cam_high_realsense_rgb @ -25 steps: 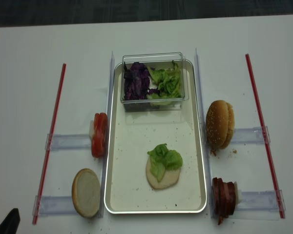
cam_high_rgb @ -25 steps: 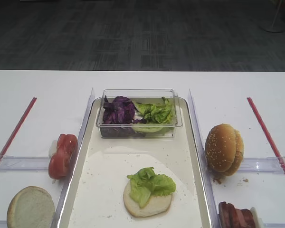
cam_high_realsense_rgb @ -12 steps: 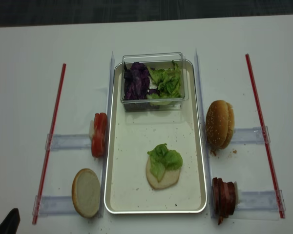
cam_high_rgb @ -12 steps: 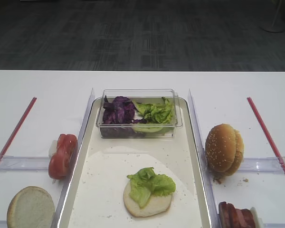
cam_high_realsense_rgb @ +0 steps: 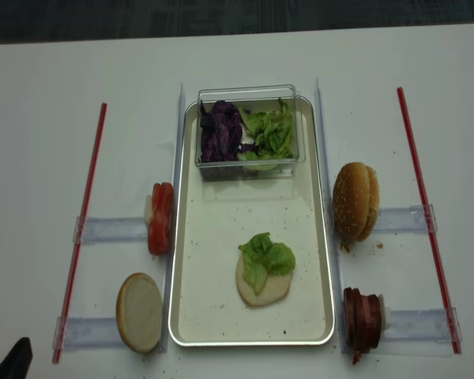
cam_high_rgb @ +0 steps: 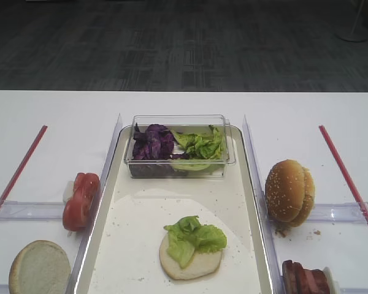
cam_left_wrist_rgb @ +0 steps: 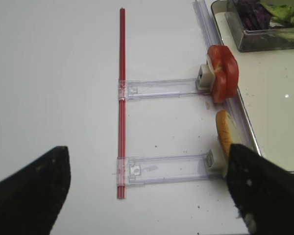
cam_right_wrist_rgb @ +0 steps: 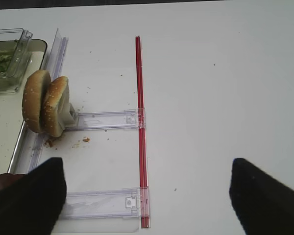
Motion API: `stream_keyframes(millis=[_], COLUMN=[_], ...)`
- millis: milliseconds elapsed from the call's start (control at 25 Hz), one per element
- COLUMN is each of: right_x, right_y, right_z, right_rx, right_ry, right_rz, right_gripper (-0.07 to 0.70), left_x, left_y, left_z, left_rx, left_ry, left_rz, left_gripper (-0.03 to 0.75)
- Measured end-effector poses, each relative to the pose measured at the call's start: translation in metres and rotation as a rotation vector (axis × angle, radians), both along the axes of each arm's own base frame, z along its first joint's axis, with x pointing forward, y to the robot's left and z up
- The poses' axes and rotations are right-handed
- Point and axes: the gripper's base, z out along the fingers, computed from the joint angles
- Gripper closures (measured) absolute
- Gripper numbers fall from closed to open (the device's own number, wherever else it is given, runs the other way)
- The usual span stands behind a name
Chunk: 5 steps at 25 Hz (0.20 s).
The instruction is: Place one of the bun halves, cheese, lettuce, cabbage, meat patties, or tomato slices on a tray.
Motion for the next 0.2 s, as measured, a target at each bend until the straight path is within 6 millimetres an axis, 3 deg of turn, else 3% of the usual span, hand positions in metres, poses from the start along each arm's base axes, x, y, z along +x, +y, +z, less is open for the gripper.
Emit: stream_keyframes(millis=[200], right_x=[0.0], right_y=[-0.0001], right_z=[0.0], right_rx=[-0.002], right_ry=[0.0], right_rz=[-0.001], right_gripper=[-0.055], left_x=[0.0], left_y=[0.0], left_z=[0.0], left_rx=[0.0], left_ry=[0.0], left_rz=[0.0], left_gripper=[0.118])
